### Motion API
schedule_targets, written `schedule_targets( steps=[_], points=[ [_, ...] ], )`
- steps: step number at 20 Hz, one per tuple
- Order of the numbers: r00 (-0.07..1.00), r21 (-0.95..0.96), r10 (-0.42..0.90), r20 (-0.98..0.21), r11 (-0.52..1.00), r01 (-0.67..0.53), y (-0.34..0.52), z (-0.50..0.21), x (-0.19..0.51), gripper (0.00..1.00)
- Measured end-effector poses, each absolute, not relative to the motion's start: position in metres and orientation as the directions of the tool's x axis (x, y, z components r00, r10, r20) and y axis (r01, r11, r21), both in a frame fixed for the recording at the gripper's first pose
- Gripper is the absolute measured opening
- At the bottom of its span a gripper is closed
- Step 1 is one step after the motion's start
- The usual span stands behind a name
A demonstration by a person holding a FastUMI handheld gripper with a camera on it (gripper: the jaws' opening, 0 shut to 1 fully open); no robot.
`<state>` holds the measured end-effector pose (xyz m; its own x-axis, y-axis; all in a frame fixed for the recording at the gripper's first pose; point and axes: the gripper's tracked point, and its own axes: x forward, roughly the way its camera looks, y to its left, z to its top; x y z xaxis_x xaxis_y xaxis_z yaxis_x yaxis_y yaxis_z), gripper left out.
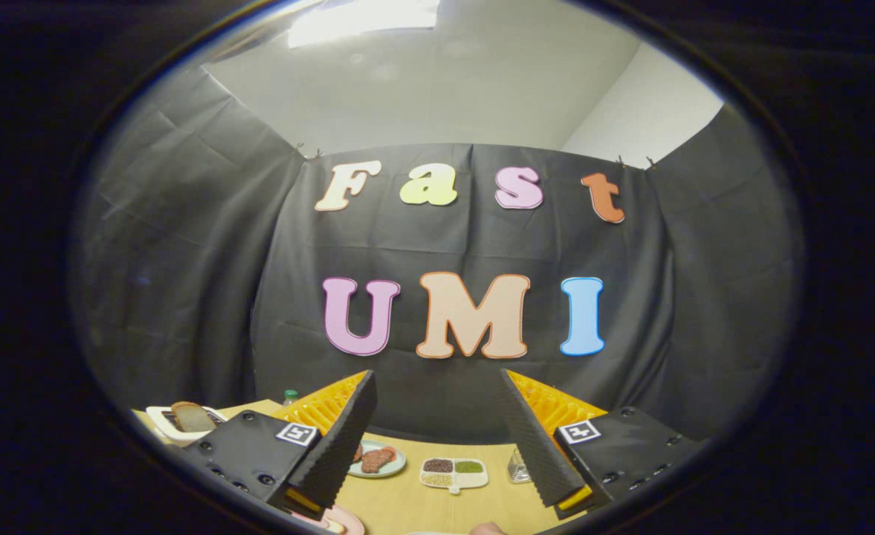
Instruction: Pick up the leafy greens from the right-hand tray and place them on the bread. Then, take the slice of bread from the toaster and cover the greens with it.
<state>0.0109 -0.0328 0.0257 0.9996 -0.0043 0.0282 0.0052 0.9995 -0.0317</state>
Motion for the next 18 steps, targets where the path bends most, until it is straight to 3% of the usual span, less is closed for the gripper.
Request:
schedule_targets(
  steps=[18],
  points=[
    [1.0,-0.019,0.007,0.012,1.0,-0.006,-0.05,0.016,0.002,1.0]
  ],
)
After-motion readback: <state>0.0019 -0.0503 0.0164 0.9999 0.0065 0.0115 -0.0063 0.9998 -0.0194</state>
